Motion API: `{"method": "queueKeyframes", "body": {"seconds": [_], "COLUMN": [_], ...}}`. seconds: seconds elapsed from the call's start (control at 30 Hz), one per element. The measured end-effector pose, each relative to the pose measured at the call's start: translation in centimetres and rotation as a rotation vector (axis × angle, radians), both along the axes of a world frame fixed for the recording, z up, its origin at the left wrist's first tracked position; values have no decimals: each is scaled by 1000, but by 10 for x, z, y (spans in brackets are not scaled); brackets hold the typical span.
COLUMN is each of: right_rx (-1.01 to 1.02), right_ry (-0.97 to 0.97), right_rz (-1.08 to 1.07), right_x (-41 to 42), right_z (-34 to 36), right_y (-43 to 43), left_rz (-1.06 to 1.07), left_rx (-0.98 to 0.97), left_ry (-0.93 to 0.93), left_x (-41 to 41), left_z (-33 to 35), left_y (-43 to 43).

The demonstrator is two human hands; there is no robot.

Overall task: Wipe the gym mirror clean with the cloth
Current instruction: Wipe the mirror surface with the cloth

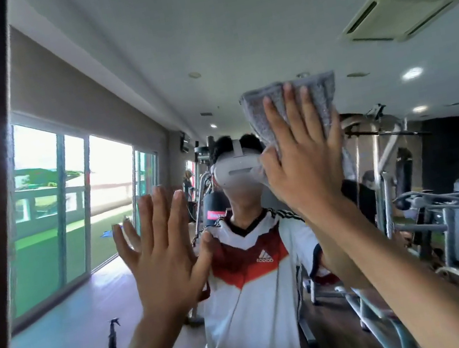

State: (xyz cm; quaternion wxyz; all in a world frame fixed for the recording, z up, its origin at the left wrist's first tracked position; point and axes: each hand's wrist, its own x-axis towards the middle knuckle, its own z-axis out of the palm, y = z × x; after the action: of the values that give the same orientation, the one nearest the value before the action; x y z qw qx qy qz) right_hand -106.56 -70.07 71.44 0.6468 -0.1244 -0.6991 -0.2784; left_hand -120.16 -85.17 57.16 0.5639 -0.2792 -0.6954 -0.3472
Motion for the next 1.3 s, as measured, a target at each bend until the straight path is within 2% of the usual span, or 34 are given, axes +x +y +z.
{"method": "queueKeyframes", "body": {"seconds": [0.1,0.2,0.27,0.33,0.43,0.53,0.6,0.67,0.77,0.87,1.0,1.1,1.2,1.3], "right_rx": [140,284,235,114,-28,44,188,245,197,70,-65,14,143,53], "right_ry": [-198,-371,-326,-200,-32,-119,-261,-331,-278,-140,28,-106,-283,-182], "right_rz": [26,-2,-24,-29,-13,20,11,-9,-25,-19,-3,0,8,-64], "right_x": [-10,22,48,61,40,10,10,28,62,73,40,19,35,80], "right_z": [-29,-57,-51,-28,6,-4,-35,-73,-87,-48,-7,-42,-99,-125], "right_y": [-15,14,46,65,44,9,8,23,58,73,43,21,30,72], "left_rz": [0,21,27,31,31,55,58,48,40,28,4,-4,9,-8], "left_rx": [-4,-5,-1,15,12,-17,-14,-18,-15,-14,-19,-11,-19,-13], "left_ry": [-12,-13,-5,-7,-11,6,23,28,17,6,6,9,-16,-76], "left_x": [1,2,2,4,2,-1,-2,-3,-3,0,0,-1,-3,6], "left_z": [1,1,-1,-3,-3,-2,-2,-3,-1,-1,-1,-1,0,-7], "left_y": [-1,0,2,4,4,2,1,1,1,1,0,-1,-1,5]}}
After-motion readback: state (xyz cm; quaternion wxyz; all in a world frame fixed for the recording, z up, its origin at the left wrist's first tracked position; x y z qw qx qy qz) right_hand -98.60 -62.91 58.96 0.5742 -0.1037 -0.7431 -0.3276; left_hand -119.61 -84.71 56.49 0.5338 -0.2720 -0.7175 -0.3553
